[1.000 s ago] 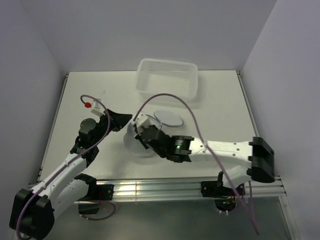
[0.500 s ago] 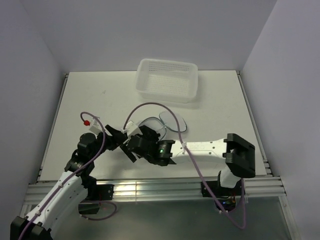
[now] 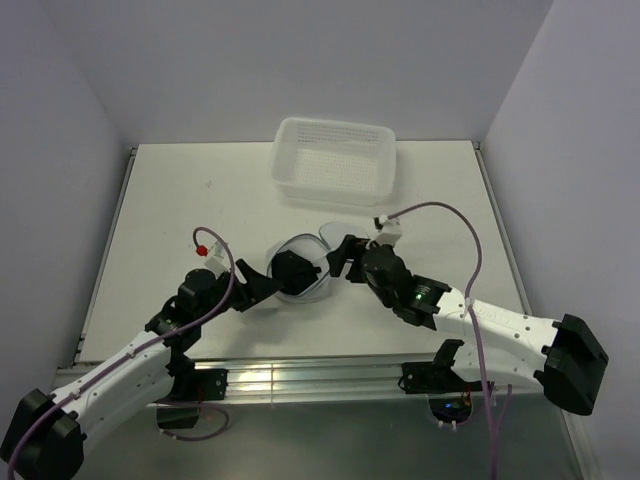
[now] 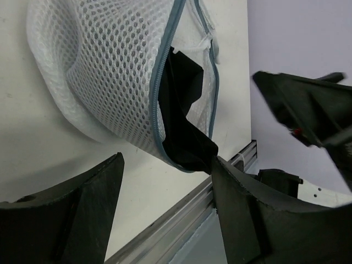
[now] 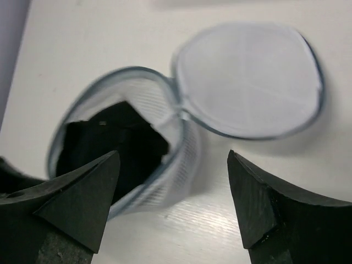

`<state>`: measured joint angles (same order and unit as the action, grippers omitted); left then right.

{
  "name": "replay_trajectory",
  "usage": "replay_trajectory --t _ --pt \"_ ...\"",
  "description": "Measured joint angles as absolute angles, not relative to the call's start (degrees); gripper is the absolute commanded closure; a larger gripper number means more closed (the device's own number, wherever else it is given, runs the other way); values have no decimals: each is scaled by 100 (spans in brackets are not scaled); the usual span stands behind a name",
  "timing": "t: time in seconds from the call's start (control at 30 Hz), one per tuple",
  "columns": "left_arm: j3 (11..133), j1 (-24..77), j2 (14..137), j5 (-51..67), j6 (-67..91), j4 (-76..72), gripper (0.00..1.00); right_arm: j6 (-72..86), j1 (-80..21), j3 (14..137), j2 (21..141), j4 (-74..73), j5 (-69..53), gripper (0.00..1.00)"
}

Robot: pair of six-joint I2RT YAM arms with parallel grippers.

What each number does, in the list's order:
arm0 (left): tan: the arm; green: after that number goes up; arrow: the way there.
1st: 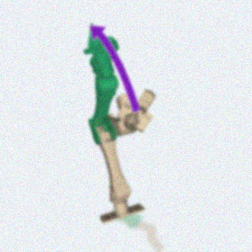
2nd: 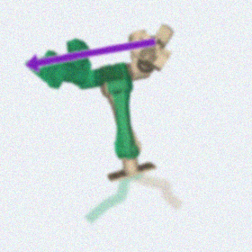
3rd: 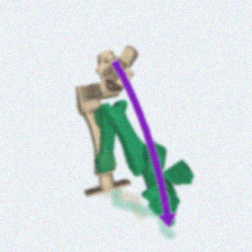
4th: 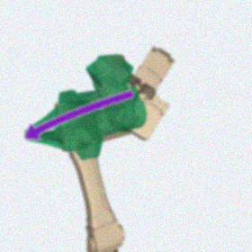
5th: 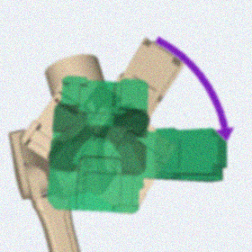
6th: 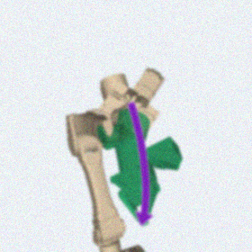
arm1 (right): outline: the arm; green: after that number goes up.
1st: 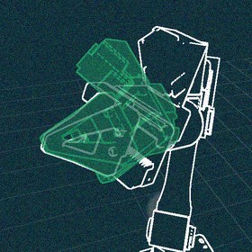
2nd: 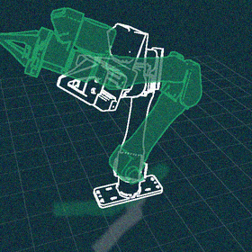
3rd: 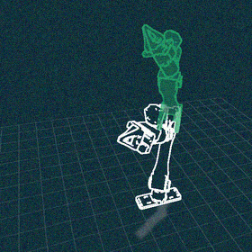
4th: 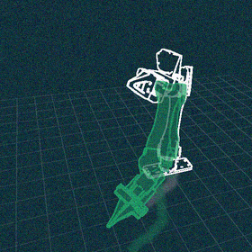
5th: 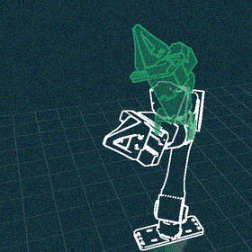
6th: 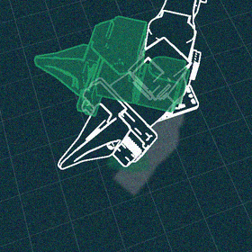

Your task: Place the bra in the laundry bag and zip it closed

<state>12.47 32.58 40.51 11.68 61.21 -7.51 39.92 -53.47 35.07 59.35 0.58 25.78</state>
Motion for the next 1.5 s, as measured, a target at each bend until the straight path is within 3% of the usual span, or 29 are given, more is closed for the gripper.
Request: replay_trajectory --t 0.2,0.53,0.8,0.97,1.1,1.17,1.2,1.27,1.3,1.5 --pt "1251 3669 4309 720 6136 -1031 33 5374 -4456 2215 5800 648 2246 6" --pt "1253 3723 4602 202 6088 -1135 80 6869 -3437 1841 6707 2383 1323 6" --pt "1308 3723 4652 115 6042 -1105 100 7732 -3273 1409 7376 3551 801 11" --pt "1356 3723 4595 -16 5961 -958 100 7811 -3140 1313 7636 3868 860 31" --pt "1439 3723 4580 -78 5889 -814 100 7603 -2963 1496 7968 4106 1170 38" --pt "1518 3723 4582 -128 5806 -722 100 7376 -2923 1627 8075 4261 1363 60" --pt "1590 3723 4595 -148 5760 -668 100 7238 -2921 1684 8095 4366 1448 83" --pt "1710 3723 4641 -183 5666 -613 100 6862 -2930 1769 8088 4582 1573 95" --pt "1785 3723 4692 -198 5612 -611 100 6716 -2958 1796 8058 4633 1632 100" --pt "2178 3723 5288 -292 5312 -744 100 4864 -4104 1879 6801 4272 2408 100"
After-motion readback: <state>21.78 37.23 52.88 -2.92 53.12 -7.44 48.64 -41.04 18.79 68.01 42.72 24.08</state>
